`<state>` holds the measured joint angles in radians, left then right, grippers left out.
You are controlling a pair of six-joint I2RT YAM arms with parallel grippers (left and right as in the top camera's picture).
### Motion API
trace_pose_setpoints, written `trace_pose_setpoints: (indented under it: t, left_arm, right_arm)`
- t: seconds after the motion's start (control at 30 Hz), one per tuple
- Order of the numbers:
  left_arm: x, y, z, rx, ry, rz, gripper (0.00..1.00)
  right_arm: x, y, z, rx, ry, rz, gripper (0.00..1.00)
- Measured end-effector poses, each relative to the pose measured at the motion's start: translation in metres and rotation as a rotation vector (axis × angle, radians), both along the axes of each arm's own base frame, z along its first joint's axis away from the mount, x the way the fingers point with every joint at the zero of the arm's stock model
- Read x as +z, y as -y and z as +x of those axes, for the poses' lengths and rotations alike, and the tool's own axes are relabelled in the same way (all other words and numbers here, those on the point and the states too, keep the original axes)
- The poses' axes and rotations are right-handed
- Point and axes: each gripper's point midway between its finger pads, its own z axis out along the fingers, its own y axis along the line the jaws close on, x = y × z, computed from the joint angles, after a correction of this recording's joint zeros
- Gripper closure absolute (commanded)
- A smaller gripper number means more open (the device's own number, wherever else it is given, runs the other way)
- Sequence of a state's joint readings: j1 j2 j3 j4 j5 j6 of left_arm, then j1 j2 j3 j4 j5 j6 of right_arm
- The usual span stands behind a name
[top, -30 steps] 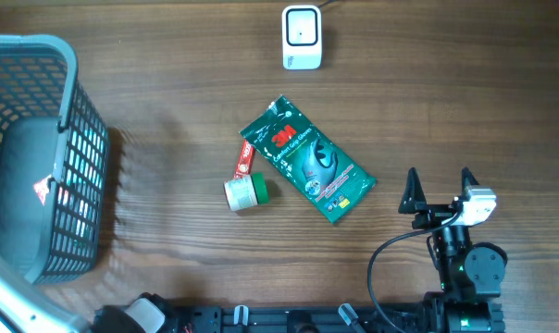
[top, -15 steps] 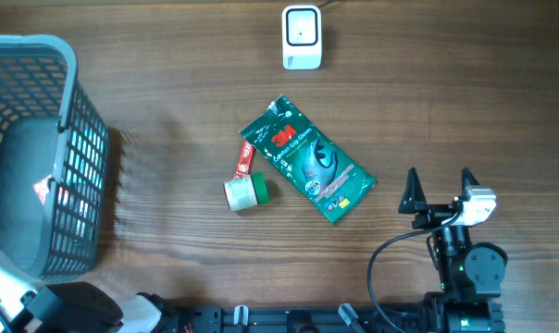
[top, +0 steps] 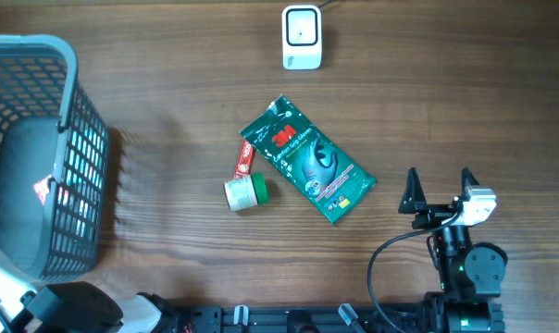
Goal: Scan the item barcode
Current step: 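Reach into the basket and grasp the orange barcode packet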
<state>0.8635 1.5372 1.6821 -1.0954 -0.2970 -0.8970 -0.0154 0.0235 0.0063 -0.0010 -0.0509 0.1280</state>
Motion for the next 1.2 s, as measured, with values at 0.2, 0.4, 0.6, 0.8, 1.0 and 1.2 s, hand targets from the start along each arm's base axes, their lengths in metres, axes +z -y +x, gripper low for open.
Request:
trace_pose_setpoints:
  t: [0.2, 0.4, 0.6, 0.8, 1.0, 1.2]
  left_arm:
    - [0.0, 0.0, 0.0, 0.0, 0.0, 0.0, 0.0]
    - [0.001, -0.001, 0.001, 0.0, 0.003, 0.004, 0.0]
    - [0.003, -0.003, 0.002, 0.0, 0.013, 0.015, 0.0]
    - [0.007, -0.007, 0.006, 0.0, 0.03, 0.036, 0.0]
    - [0.014, -0.008, 0.007, -0.001, 0.052, 0.062, 0.0]
    - [0.024, -0.009, 0.007, -0.012, 0.066, 0.091, 0.0]
  right_arm:
    - [0.0, 0.0, 0.0, 0.0, 0.0, 0.0, 0.0]
    - [0.0, 0.0, 0.0, 0.0, 0.0, 0.0, 0.0]
    - [0.0, 0.0, 0.0, 0.0, 0.0, 0.0, 0.0]
    - [0.0, 0.0, 0.0, 0.0, 0.0, 0.0, 0.0]
    - [0.0, 0.0, 0.0, 0.0, 0.0, 0.0, 0.0]
    - [0.0, 0.0, 0.0, 0.0, 0.0, 0.0, 0.0]
